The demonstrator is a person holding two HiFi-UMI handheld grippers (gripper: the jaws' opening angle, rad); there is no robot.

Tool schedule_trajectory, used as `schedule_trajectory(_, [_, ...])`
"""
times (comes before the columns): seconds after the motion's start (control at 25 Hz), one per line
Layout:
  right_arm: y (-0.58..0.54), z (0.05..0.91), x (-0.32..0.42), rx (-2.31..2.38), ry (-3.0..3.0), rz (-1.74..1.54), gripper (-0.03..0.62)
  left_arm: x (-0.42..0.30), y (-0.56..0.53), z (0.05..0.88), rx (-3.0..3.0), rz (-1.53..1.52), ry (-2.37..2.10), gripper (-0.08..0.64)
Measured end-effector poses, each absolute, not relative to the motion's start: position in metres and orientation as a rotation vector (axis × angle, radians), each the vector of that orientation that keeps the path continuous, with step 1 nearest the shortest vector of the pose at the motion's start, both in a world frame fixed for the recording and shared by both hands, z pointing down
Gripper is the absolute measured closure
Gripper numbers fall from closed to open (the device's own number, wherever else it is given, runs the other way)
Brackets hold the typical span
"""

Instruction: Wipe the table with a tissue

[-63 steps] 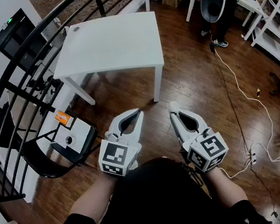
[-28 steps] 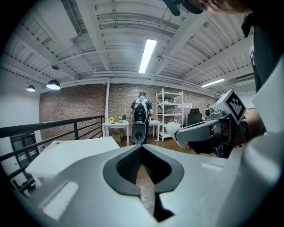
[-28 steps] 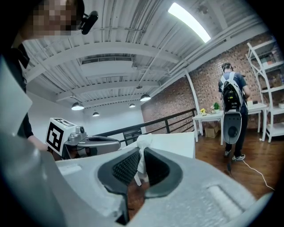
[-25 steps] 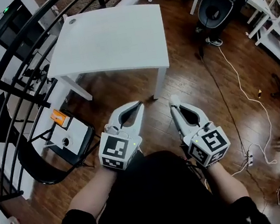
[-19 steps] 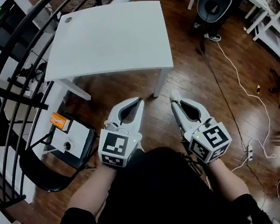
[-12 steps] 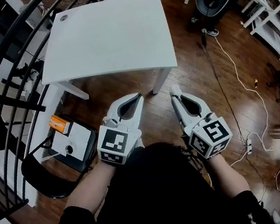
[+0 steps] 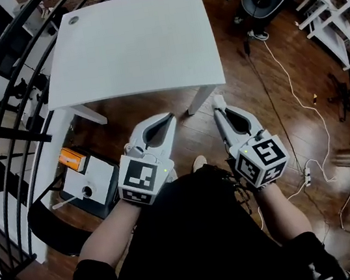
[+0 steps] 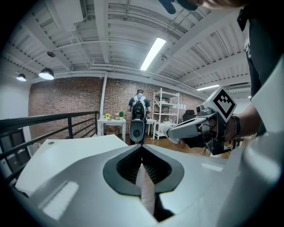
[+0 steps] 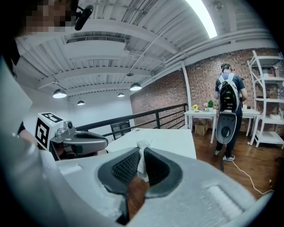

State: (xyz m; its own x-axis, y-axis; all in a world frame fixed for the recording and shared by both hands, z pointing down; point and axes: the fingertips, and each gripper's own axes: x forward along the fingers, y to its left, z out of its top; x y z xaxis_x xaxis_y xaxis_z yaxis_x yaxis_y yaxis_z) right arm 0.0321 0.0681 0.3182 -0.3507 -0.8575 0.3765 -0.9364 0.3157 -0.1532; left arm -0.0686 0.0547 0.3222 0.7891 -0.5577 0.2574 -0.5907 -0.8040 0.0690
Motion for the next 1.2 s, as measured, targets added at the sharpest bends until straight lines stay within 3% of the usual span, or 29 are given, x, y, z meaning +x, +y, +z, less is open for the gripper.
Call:
schedule_trajectory(0.48, [0.015, 0.354, 0.052, 1.589, -2.310, 0.539, 0.575, -0.069, 0.022, 0.341, 2.782, 0.396, -0.960, 0.548])
schedule_trajectory(1.2, [-0.084, 0.476, 0.081, 1.374, -2.204, 0.748, 0.575, -0.032, -0.049, 0.390, 2.658, 0.590, -1.001, 0.548])
